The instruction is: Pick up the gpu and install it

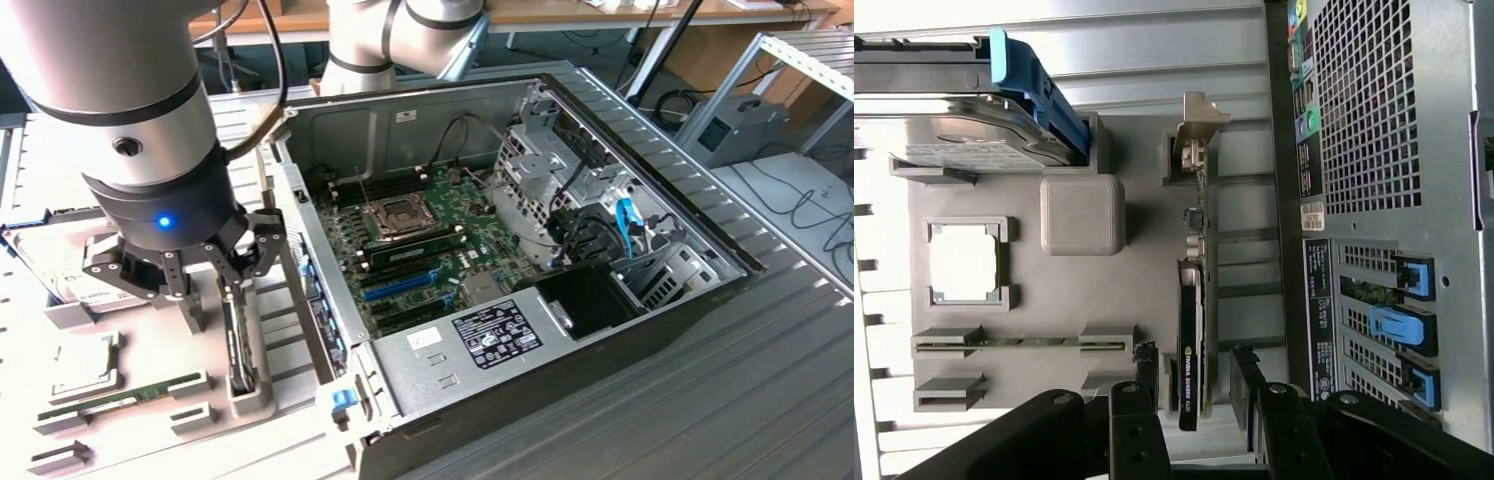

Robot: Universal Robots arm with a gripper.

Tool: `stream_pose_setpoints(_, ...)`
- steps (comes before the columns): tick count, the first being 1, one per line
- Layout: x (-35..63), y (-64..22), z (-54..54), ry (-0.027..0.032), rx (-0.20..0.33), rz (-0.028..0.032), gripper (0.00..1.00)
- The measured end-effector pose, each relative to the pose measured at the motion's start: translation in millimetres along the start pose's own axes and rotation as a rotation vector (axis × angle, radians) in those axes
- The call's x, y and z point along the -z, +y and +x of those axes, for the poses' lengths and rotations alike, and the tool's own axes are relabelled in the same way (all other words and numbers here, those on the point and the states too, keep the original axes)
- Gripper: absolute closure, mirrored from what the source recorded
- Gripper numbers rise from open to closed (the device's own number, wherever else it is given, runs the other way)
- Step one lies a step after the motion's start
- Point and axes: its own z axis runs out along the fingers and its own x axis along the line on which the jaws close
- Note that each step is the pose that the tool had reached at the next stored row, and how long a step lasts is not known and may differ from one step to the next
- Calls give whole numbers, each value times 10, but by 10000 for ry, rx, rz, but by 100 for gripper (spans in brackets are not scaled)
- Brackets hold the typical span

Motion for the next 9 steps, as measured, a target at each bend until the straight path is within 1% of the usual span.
stream_pose_setpoints(9,-40,-2,20,-1,0,-1,58)
